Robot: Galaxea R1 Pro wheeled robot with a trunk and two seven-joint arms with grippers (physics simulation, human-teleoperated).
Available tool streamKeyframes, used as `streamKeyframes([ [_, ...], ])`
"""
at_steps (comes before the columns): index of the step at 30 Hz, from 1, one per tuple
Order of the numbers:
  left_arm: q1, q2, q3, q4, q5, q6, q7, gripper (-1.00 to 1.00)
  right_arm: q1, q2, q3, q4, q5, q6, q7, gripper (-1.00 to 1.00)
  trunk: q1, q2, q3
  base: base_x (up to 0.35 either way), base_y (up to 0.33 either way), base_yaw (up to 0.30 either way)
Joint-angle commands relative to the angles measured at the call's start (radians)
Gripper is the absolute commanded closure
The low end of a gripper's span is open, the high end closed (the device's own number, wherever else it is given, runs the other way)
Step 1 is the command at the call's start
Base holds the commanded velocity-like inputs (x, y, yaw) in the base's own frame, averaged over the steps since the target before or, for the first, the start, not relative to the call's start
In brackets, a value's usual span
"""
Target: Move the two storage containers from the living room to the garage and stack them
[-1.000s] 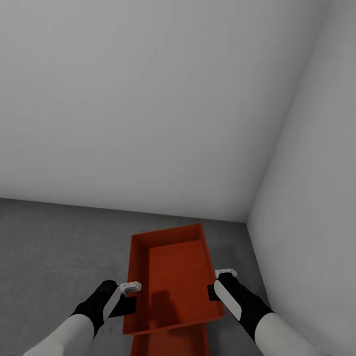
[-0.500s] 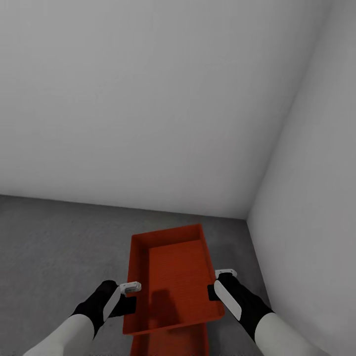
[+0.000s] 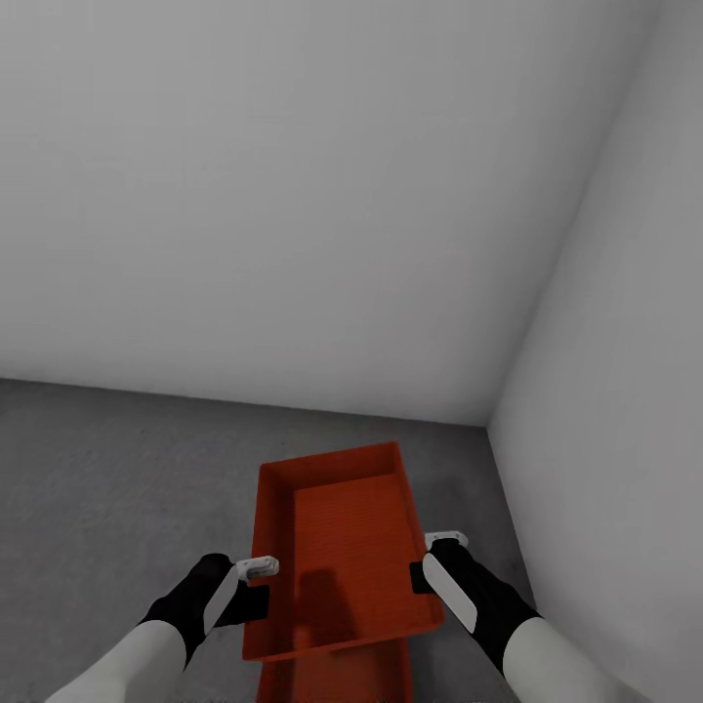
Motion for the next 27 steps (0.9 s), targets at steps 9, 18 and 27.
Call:
streamKeyframes([
  [9,-0.001,-0.005,0.011,-0.002,0.008,0.005,0.003,1.00,0.000,0.000,0.015,0.000,-0.021,0.002,-0.009,1.00,0.000,-0.001,-0.015,0.000,0.000,0.000],
  [18,-0.001,-0.005,0.010,-0.002,0.008,0.005,0.003,1.00,0.000,0.000,0.015,0.000,-0.021,0.002,-0.009,1.00,0.000,-0.001,-0.030,0.000,0.000,0.000],
  [27,-0.001,-0.005,0.010,-0.002,0.008,0.005,0.003,1.00,0.000,0.000,0.015,0.000,-0.021,0.002,-0.009,1.00,0.000,-0.001,-0.044,0.000,0.000,0.000],
])
